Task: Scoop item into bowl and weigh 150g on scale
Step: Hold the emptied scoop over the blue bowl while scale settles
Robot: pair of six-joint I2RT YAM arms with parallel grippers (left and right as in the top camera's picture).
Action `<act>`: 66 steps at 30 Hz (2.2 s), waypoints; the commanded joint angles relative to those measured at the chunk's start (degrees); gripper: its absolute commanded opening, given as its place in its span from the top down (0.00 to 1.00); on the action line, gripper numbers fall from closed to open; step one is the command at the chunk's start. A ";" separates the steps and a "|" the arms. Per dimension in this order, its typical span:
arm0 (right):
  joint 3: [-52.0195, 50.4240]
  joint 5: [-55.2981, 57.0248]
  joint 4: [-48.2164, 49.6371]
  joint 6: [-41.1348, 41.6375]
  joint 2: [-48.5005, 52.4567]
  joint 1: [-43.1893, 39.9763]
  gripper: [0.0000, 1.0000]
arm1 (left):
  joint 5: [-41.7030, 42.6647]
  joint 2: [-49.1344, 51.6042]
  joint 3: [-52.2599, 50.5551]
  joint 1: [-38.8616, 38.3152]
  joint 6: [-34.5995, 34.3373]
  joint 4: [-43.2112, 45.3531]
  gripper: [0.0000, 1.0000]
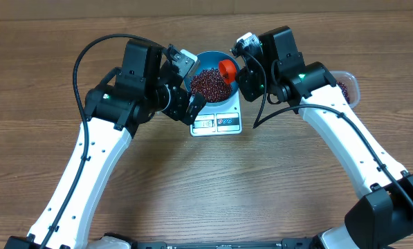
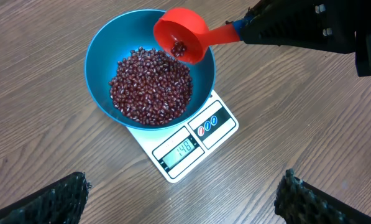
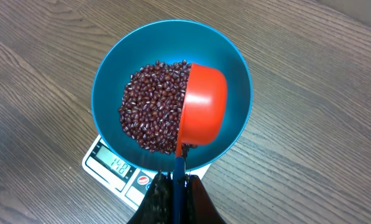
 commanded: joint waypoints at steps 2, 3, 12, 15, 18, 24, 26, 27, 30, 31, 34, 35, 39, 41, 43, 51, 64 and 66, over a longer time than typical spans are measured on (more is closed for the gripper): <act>1.79 0.07 0.26 0.39 -1.33 0.17 0.96 | 0.87 -1.33 0.85 -0.11 1.07 0.07 0.00; 1.79 -1.70 -0.26 -1.07 -1.33 0.20 0.96 | 0.87 -1.33 0.85 -0.11 1.07 0.07 0.00; 1.79 -0.96 0.24 -2.56 -1.33 0.44 0.96 | 0.87 -1.33 0.85 -0.11 1.07 0.07 0.00; 1.79 -0.98 0.26 -2.56 -1.33 0.50 0.96 | 0.87 -1.33 0.85 -0.11 1.07 0.07 0.00; 1.79 -0.96 0.26 -2.56 -1.33 0.50 0.96 | 0.87 -1.33 0.85 -0.11 1.07 0.07 0.00; 1.79 -0.96 0.09 -2.54 -1.33 0.50 0.96 | 0.87 -1.33 0.85 -0.11 1.07 0.07 0.00; 1.79 -0.96 0.09 -2.54 -1.33 0.50 0.96 | 0.87 -1.33 0.85 -0.11 1.07 0.07 0.00; 1.79 -0.96 0.09 -2.54 -1.33 0.50 0.96 | 0.87 -1.33 0.85 -0.11 1.07 0.07 0.01; 1.79 -0.96 0.11 -2.54 -1.33 0.50 0.96 | 0.87 -1.33 0.85 -0.11 1.07 0.07 0.00; 1.79 -0.96 0.11 -2.54 -1.33 0.50 0.96 | 0.87 -1.33 0.85 -0.11 1.07 0.07 0.00; 1.79 -0.96 0.09 -2.54 -1.33 0.50 0.96 | 0.87 -1.33 0.85 -0.11 1.07 0.07 0.00; 1.79 -0.96 0.07 -2.51 -1.33 0.50 0.96 | 0.87 -1.33 0.85 -0.11 1.07 0.07 0.00; 1.79 -0.96 0.09 -2.32 -1.33 0.50 0.97 | 0.87 -1.33 0.85 -0.11 1.07 0.07 0.00; 1.79 -0.96 0.09 -2.34 -1.33 0.50 0.96 | 0.87 -1.33 0.85 -0.11 1.07 0.07 0.00; 1.79 -0.96 0.09 -2.32 -1.33 0.50 0.96 | 0.87 -1.33 0.85 -0.11 1.07 0.07 0.00; 1.79 -0.96 -0.15 -2.32 -1.33 0.50 0.96 | 0.87 -1.33 0.85 -0.11 1.07 0.07 0.00; 1.79 -2.12 -2.71 -1.22 -1.33 0.48 0.96 | 0.87 -1.33 0.85 -0.11 1.07 0.07 0.00; 1.79 -2.60 -2.73 -0.79 -1.33 0.48 0.96 | 0.87 -1.33 0.85 -0.11 1.07 0.07 0.00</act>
